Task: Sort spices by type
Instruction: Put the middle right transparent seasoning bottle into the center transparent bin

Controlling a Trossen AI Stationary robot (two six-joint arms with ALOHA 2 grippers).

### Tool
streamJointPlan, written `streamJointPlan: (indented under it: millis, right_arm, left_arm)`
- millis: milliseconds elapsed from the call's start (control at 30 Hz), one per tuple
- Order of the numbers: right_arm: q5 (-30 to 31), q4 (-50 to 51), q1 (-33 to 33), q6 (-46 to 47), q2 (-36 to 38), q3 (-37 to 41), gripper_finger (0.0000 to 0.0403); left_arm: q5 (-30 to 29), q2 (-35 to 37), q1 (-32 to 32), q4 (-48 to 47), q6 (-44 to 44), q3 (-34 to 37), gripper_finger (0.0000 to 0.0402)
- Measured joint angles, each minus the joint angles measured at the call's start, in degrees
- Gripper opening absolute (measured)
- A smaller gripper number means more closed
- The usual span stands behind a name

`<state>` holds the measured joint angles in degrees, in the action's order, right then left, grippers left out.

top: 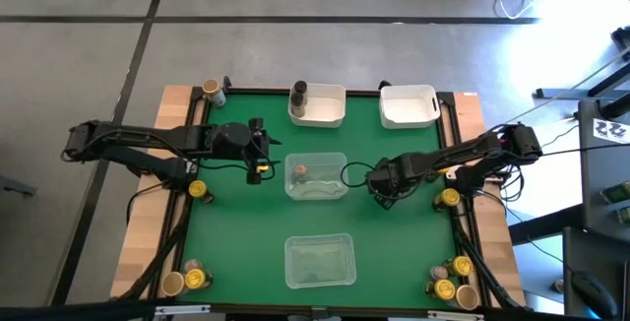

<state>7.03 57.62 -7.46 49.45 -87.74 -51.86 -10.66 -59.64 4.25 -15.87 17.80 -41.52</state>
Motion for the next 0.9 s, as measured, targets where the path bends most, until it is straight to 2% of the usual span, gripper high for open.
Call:
streamJointPlan:
  millis: [133, 433, 900]
  right_arm:
    - [0.8, -0.7, 0.0, -1.8, 0.1, -0.2, 0.0177]
    - [1.0, -0.8, 0.0, -3.5, 0.0, -0.8, 0.0186]
    - [3.0, -0.4, 0.0, -9.8, -0.1, -10.2, 0.0181]
  left_arm:
    - [0.0, 0.0, 0.0, 0.0, 0.0, 0.0, 0.023]
    - [0.0, 0.0, 0.0, 0.0, 0.0, 0.0, 0.023]
    - [0.0, 0.0, 0.0, -0.1, 0.2, 0.0, 0.023]
